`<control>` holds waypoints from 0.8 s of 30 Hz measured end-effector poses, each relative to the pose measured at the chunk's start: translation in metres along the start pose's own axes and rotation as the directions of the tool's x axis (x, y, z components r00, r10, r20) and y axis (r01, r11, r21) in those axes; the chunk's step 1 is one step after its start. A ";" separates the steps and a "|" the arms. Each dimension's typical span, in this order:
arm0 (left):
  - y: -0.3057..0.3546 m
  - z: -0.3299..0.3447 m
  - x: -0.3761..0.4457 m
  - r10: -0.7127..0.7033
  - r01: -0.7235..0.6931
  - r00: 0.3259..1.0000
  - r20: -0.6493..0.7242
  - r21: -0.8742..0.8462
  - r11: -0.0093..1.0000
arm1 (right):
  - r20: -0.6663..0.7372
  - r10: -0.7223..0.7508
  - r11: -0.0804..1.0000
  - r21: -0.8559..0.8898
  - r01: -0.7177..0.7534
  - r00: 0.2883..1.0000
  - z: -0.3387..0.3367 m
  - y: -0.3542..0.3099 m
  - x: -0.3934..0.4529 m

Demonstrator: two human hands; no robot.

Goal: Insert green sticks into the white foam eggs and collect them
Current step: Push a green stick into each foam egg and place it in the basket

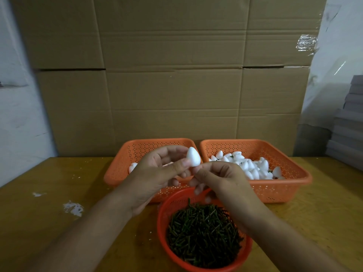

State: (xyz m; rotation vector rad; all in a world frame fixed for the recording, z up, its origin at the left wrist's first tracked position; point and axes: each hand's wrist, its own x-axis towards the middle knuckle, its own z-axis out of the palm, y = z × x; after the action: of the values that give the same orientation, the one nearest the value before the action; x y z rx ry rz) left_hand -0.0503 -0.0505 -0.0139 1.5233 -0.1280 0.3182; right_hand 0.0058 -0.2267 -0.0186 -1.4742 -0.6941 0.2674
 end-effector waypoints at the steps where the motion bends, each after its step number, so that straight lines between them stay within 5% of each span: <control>1: 0.000 -0.001 0.001 -0.009 0.008 0.999 -0.040 -0.024 1.000 | -0.010 0.022 1.000 -0.015 -0.022 1.000 -0.002 0.000 0.001; 7: 0.000 -0.013 0.011 -0.089 0.030 0.952 -0.292 -0.199 0.980 | -0.187 0.259 0.964 -0.003 -0.264 0.948 -0.028 0.000 0.017; 16: -0.003 -0.015 0.013 -0.102 0.043 0.942 -0.320 -0.186 0.982 | -0.393 0.213 0.977 0.112 -0.184 0.895 -0.070 0.001 0.031; 20: -0.003 -0.018 0.014 -0.085 0.033 0.938 -0.336 -0.159 0.987 | -0.336 0.178 0.984 0.045 -0.173 0.925 -0.074 0.000 0.030; 24: 0.001 -0.028 0.017 -0.018 0.016 0.928 -0.372 -0.008 1.000 | -0.089 0.188 0.963 -0.181 -0.202 0.978 -0.063 -0.003 0.024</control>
State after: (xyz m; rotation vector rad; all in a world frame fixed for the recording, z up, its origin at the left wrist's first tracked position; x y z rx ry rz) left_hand -0.0376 -0.0205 -0.0094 1.4325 0.1855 0.5875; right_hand 0.0602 -0.2651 -0.0060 -1.7292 -0.5275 0.3051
